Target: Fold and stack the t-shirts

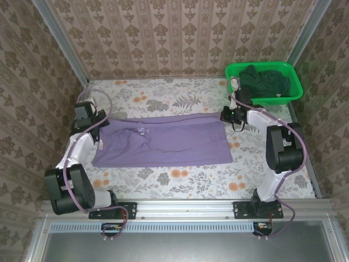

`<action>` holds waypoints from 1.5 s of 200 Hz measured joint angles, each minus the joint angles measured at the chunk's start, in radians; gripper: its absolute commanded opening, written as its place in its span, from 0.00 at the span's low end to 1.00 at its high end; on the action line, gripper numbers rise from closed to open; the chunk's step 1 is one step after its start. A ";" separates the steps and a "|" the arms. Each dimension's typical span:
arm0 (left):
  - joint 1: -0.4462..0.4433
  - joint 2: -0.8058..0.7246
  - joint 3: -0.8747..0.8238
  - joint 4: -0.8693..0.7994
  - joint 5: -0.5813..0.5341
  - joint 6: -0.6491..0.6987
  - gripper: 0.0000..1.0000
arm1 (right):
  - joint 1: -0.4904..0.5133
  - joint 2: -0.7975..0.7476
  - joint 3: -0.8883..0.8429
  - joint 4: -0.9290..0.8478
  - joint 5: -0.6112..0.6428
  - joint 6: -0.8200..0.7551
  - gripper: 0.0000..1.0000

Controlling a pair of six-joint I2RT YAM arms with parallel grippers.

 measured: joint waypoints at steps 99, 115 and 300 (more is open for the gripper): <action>0.029 -0.222 -0.114 -0.229 -0.305 -0.338 0.69 | -0.017 -0.180 -0.301 0.141 0.018 0.206 0.30; 0.032 -0.185 -0.048 -0.256 -0.306 -0.314 0.73 | -0.038 -0.241 -0.357 0.175 0.033 0.285 0.32; -0.053 0.720 0.622 -0.612 -0.010 -0.100 0.50 | 0.135 0.275 0.276 -0.167 0.136 0.250 0.34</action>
